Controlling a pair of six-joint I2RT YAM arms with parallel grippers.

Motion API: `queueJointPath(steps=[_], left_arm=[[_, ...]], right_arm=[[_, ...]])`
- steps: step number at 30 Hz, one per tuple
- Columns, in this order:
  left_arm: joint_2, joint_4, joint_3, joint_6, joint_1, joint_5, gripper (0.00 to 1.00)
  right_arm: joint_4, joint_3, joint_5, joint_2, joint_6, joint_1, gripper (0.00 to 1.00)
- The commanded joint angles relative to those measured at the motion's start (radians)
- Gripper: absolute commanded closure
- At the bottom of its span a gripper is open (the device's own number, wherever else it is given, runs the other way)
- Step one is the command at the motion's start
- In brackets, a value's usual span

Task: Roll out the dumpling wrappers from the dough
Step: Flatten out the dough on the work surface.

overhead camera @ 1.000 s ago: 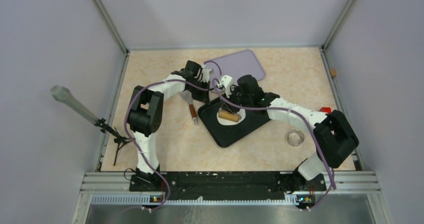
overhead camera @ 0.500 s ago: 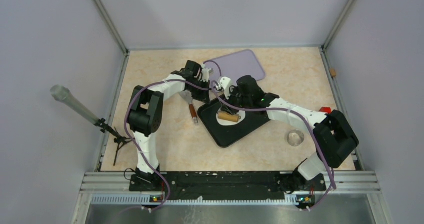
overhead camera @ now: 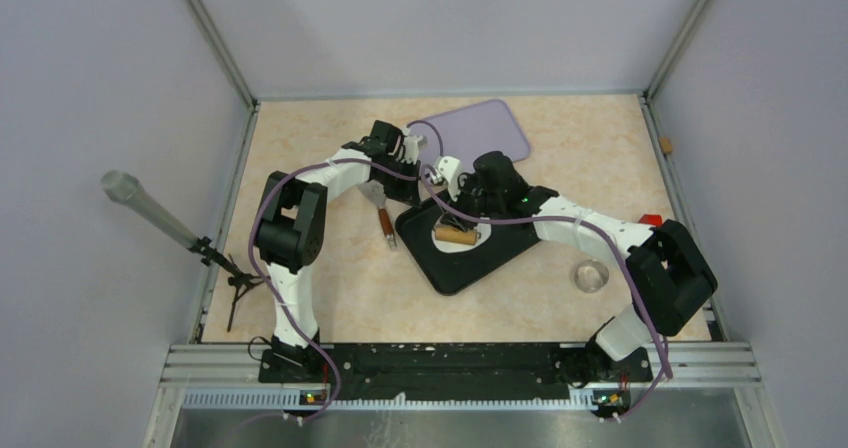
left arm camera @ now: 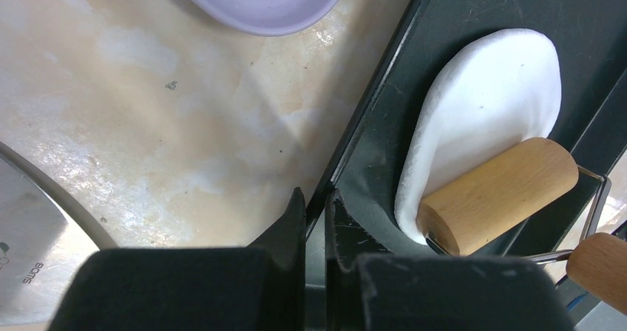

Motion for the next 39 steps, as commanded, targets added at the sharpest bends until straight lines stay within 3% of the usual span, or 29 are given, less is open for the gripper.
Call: queueJointPath(steps=[1, 26, 34, 39], left_arm=[[0.067, 0.043, -0.017, -0.045, 0.002, -0.094, 1.00], [0.061, 0.044, -0.015, -0.047, 0.004, -0.085, 1.00], [0.062, 0.045, -0.015, -0.049, 0.004, -0.087, 1.00], [0.065, 0.046, -0.016, -0.051, 0.003, -0.092, 1.00]], right_arm=[[-0.407, -0.119, -0.241, 0.112, 0.098, 0.077, 1.00], [-0.631, -0.085, -0.307, 0.107, -0.234, 0.078, 1.00], [-0.640, -0.118, -0.332, 0.001, -0.333, 0.076, 1.00], [-0.517, -0.047, -0.215, -0.060, -0.184, 0.078, 1.00]])
